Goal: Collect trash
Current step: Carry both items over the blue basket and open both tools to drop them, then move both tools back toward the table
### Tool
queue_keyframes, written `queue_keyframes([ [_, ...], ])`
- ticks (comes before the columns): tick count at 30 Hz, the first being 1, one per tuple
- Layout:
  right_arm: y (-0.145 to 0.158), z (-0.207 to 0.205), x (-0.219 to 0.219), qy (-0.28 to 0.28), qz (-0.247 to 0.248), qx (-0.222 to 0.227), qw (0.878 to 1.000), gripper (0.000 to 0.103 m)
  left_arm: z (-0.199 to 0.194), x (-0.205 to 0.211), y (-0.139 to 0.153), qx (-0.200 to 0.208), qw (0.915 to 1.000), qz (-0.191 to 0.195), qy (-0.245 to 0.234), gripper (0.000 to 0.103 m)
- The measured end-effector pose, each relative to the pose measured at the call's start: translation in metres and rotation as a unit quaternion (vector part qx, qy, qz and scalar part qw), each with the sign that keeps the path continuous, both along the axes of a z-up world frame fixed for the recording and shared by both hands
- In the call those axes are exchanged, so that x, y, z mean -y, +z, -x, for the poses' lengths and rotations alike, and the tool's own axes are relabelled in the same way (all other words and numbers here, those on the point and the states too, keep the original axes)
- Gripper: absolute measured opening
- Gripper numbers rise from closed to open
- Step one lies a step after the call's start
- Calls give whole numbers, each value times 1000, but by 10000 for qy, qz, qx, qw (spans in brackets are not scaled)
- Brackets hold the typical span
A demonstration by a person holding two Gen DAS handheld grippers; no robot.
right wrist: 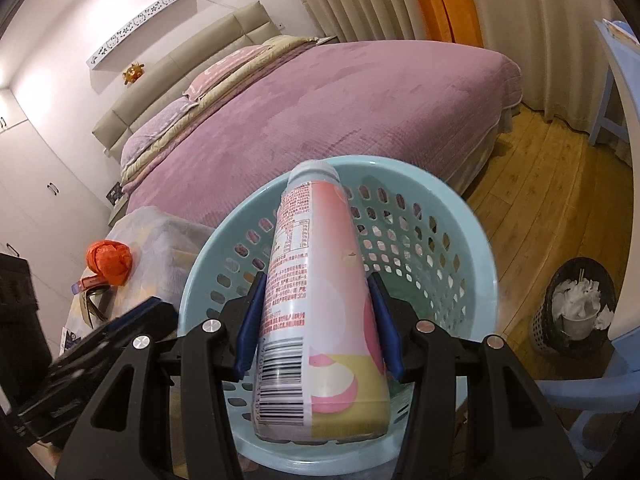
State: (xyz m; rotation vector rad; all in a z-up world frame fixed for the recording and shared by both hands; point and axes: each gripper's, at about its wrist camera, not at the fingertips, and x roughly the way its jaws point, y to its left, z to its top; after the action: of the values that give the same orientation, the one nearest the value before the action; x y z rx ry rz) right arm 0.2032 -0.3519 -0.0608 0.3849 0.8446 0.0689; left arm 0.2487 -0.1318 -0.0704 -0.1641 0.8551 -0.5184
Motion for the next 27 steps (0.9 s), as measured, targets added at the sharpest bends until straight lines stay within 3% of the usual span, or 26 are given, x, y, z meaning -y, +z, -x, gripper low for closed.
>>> queue_keyframes([
  [4,6,4,-8,-6,62,112,9999,59,8,-10,7,94,9999,40,50,64],
  [17,30,21,-50,501,300,425,9974,59,47,-53,42,532,9976,282,328,64],
  [27,48,29,-114,1148,464,671,9900,59,76,-126,70,879,9903,462,971,64],
])
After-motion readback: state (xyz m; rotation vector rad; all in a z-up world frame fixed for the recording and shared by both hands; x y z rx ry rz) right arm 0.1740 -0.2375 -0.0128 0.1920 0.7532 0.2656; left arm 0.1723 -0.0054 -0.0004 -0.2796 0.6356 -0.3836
